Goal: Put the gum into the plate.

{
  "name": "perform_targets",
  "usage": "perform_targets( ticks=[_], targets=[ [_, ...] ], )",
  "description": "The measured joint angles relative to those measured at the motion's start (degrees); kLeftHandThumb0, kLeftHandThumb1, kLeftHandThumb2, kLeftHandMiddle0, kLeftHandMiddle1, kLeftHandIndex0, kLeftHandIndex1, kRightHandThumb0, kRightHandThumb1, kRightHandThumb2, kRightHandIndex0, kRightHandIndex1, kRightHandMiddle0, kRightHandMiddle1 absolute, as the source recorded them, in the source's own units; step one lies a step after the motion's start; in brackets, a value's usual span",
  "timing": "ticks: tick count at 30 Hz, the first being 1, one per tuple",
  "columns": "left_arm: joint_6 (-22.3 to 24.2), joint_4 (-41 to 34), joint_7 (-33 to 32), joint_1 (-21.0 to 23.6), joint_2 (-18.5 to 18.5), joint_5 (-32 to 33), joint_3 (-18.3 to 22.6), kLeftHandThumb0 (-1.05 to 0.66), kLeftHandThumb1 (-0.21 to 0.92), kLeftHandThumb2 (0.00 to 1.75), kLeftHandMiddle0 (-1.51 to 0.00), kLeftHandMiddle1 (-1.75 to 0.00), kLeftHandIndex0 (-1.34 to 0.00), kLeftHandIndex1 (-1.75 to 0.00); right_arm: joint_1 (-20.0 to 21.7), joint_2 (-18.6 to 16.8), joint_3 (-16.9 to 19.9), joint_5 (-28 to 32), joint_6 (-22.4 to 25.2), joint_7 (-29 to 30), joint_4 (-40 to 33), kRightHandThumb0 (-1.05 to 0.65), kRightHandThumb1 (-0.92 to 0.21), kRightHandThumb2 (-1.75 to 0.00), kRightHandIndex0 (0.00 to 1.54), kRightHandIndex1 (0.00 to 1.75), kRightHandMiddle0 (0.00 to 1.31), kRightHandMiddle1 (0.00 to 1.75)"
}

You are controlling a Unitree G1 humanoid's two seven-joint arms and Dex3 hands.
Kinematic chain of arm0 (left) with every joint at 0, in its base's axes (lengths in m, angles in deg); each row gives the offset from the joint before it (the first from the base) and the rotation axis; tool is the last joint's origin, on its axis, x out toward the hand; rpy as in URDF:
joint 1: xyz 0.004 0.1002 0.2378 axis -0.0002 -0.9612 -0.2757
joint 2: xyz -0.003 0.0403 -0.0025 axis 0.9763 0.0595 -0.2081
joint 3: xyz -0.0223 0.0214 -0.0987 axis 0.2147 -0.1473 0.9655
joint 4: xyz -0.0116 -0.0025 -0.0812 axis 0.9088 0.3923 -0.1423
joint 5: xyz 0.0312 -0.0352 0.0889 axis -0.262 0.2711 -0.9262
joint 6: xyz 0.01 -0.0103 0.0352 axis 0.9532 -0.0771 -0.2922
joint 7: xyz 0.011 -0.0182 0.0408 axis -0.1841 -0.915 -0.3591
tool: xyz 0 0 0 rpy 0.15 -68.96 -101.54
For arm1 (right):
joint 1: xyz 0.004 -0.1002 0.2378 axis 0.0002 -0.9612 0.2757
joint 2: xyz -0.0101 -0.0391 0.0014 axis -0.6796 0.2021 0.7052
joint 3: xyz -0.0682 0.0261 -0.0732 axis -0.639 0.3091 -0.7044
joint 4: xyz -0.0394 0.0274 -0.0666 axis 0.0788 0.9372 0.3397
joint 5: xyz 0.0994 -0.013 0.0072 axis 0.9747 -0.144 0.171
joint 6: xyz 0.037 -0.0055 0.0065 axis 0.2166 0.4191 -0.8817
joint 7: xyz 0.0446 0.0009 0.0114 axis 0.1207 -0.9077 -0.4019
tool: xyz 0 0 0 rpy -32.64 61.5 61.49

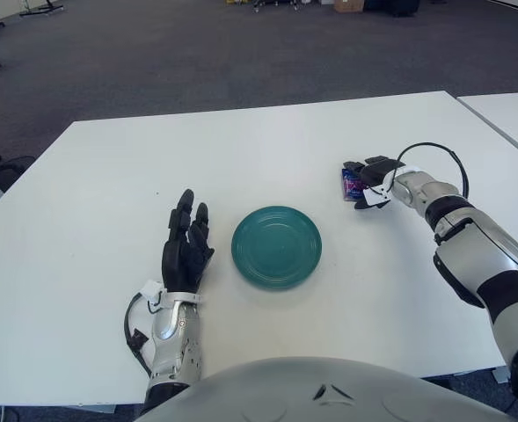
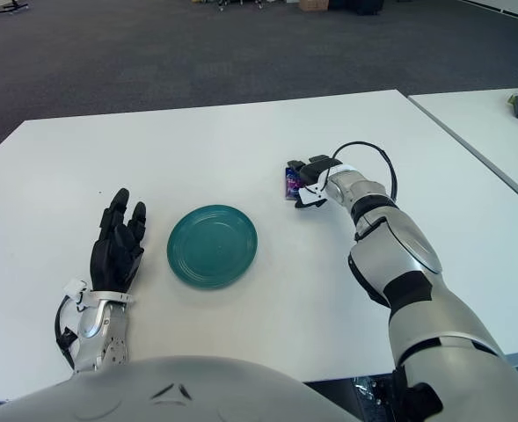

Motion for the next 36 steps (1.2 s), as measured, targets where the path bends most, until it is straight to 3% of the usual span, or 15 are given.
perform_targets(
  ticks=[19,23,24,26,27,30,33,36],
  targets=[
    [1.39,-1.45,0.12,-1.46,-0.01,0.44,0.14,-0.92,0.92,0.77,-0.15,0.00,0.00,-0.34,-1.56,-0.53,1.02,1.74,2.49,0.45,-0.23,-1.05,-0.92,-0.60,0.02,0.01,0.00,0.00],
    [1.69,-1.88,0.21,-2.01,-0.04,0.51,0.20,-0.93,0.92,0.77,-0.15,0.00,0.00,-0.34,-2.16,-0.55,1.04,1.78,3.74,1.60,-0.27,-1.05,-0.92,-0.57,0.14,0.06,0.08,0.05],
    [1.80,-1.94,0.22,-2.09,-0.05,0.56,0.26,-0.93,0.92,0.77,-0.15,0.00,0.00,-0.35,-2.33,-0.56,1.07,1.80,4.13,1.99,-0.27,-1.05,-0.92,-0.57,0.18,0.09,0.09,0.30],
    [2.05,-1.99,0.25,-2.14,-0.06,0.77,0.38,-0.93,0.92,0.77,-0.16,0.00,0.00,-0.36,-2.75,-0.62,1.42,2.06,5.08,2.82,-0.26,-1.03,-0.92,-0.53,0.20,0.36,0.06,1.10],
    [2.20,-1.99,0.25,-2.16,-0.07,0.92,0.45,-0.94,0.92,0.77,-0.16,0.00,0.00,-0.37,-3.01,-0.67,1.84,2.38,5.70,3.69,-0.26,-0.96,-0.92,-0.51,0.19,0.48,0.07,1.33],
    [2.44,-1.99,0.25,-2.20,-0.07,0.98,0.58,-0.94,0.92,0.77,-0.16,-0.01,0.00,-0.38,-3.60,-0.73,2.58,3.12,7.08,6.12,-0.28,-0.82,-0.92,-0.50,0.19,0.65,0.19,1.61],
    [2.44,-1.98,0.25,-2.21,-0.08,0.95,0.60,-0.94,0.92,0.77,-0.16,0.00,0.00,-0.38,-4.42,-0.75,2.95,3.49,8.40,9.15,-0.31,-0.73,-0.92,-0.51,0.21,0.71,0.29,1.70],
    [2.44,-1.97,0.26,-2.22,-0.07,0.91,0.64,-0.95,0.92,0.77,-0.16,0.00,0.00,-0.38,-4.98,-0.79,2.86,3.49,9.17,11.77,-0.32,-0.49,-0.81,-0.66,0.23,0.72,0.29,1.73]
  ],
)
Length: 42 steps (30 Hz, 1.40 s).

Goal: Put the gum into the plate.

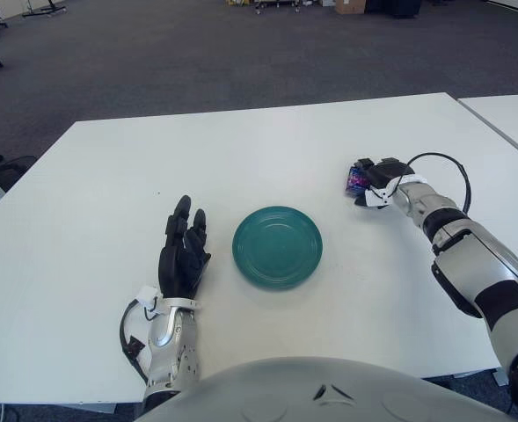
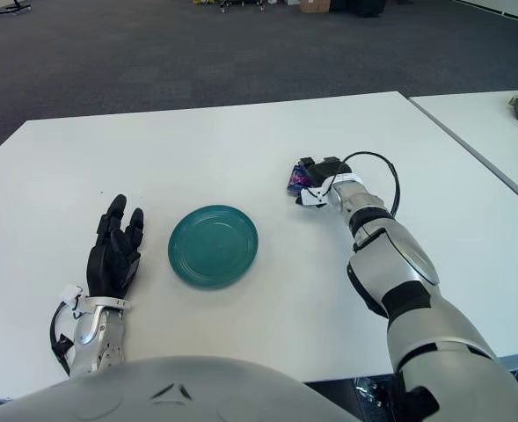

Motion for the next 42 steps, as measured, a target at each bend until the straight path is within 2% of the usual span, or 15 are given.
perform_targets(
  ticks=[7,15,31,42],
  targets=[
    [-0.03,0.00,0.37,-0.03,0.00,0.14,0.19,-0.95,0.92,0.75,-0.16,0.00,0.00,-0.37,-1.07,-0.11,-1.59,-1.06,1.08,5.64,0.08,-0.39,-0.75,-0.76,0.18,0.91,0.31,1.75],
    [0.11,-0.06,1.33,-0.05,-0.01,1.55,0.72,-0.96,0.92,0.76,-0.14,0.00,0.00,-0.35,-1.33,-0.10,-2.50,-1.34,1.03,7.26,0.16,-0.38,-0.72,-0.80,0.14,1.02,0.32,1.75],
    [0.14,-0.07,1.38,-0.05,-0.01,1.22,0.88,-0.97,0.92,0.76,-0.15,0.00,0.00,-0.37,-1.12,-0.09,-2.80,-1.33,0.10,8.65,0.19,-0.39,-0.67,-0.86,0.13,1.10,0.35,1.75],
    [0.33,-0.06,1.77,-0.09,-0.01,1.33,1.46,-0.96,0.92,0.76,-0.16,-0.01,0.00,-0.39,3.82,-0.75,-0.72,-0.54,-2.15,7.44,0.42,-0.39,-0.67,-0.87,0.12,1.09,0.36,1.75]
  ],
)
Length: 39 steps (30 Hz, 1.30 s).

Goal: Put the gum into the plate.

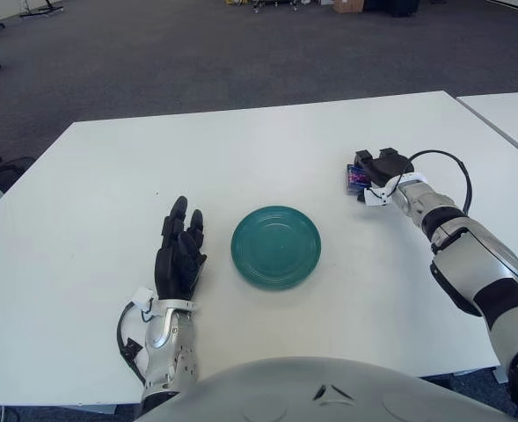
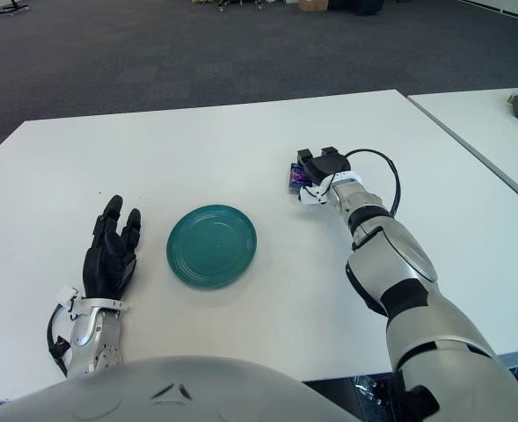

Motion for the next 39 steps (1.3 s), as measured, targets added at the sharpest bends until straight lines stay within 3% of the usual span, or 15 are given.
perform_targets(
  ticks=[20,28,39],
  targets=[
    [0.21,0.15,2.00,0.30,0.02,0.07,0.60,-0.98,0.92,0.80,-0.15,0.00,0.00,-0.47,11.41,-0.32,-0.29,-1.78,-3.87,7.48,-5.50,-0.39,-0.68,-0.84,0.11,1.19,0.35,1.75],
    [-0.19,0.69,1.98,0.58,0.03,-1.15,1.14,-1.00,0.92,0.79,-0.14,0.00,0.00,-0.50,11.49,-0.12,-1.07,-2.38,-6.71,9.82,-8.91,-0.39,-0.68,-0.85,0.10,1.25,0.35,1.75],
    [-0.25,1.56,2.54,1.27,0.03,-1.08,2.05,-0.99,0.92,0.80,-0.13,0.00,0.00,-0.55,8.57,0.01,-2.07,-3.59,-9.66,10.77,-14.25,-0.39,-0.70,-0.83,0.08,1.33,0.34,1.75]
  ],
)
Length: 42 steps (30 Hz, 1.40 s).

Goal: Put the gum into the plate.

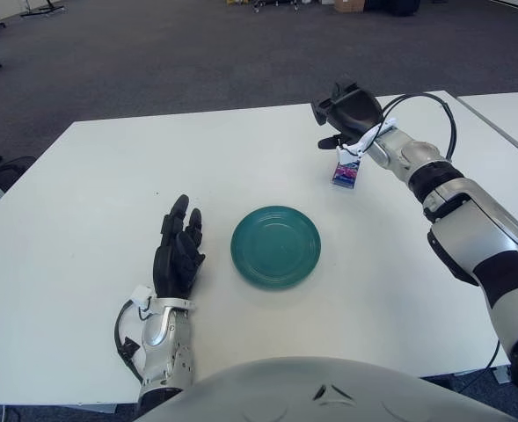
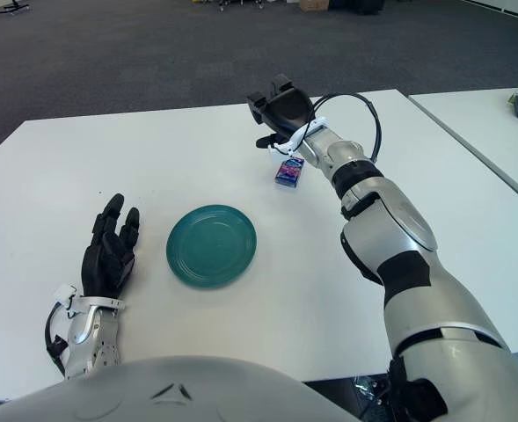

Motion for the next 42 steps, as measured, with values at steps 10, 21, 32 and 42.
perform_targets(
  ticks=[10,21,32,42],
  targets=[
    [0.01,0.09,0.05,0.20,0.00,0.02,0.05,-0.99,0.92,0.80,-0.12,0.00,0.00,-0.54,-0.46,-0.20,0.05,0.02,0.48,-2.90,1.19,-0.39,-0.69,-0.83,0.06,1.36,0.34,1.75],
    [0.55,0.12,0.36,0.18,0.02,0.88,0.40,-0.98,0.92,0.80,-0.14,-0.01,0.00,-0.53,-0.06,-0.23,2.09,1.05,6.26,-7.60,9.02,-0.39,-0.67,-0.86,0.07,1.27,0.35,1.75],
    [1.54,0.04,1.63,0.19,0.02,2.01,0.77,-0.96,0.92,0.78,-0.15,-0.01,0.00,-0.55,0.42,-1.43,3.82,2.97,10.12,-13.64,9.79,-0.67,-0.91,-0.70,0.13,0.69,0.07,1.64],
    [2.01,-0.23,1.99,0.19,0.03,2.51,0.81,-0.96,0.92,0.80,-0.15,0.00,0.00,-0.52,1.51,-2.62,4.72,3.93,12.89,-21.73,11.49,-0.90,-0.92,-0.71,0.16,0.33,0.00,1.26]
  ],
)
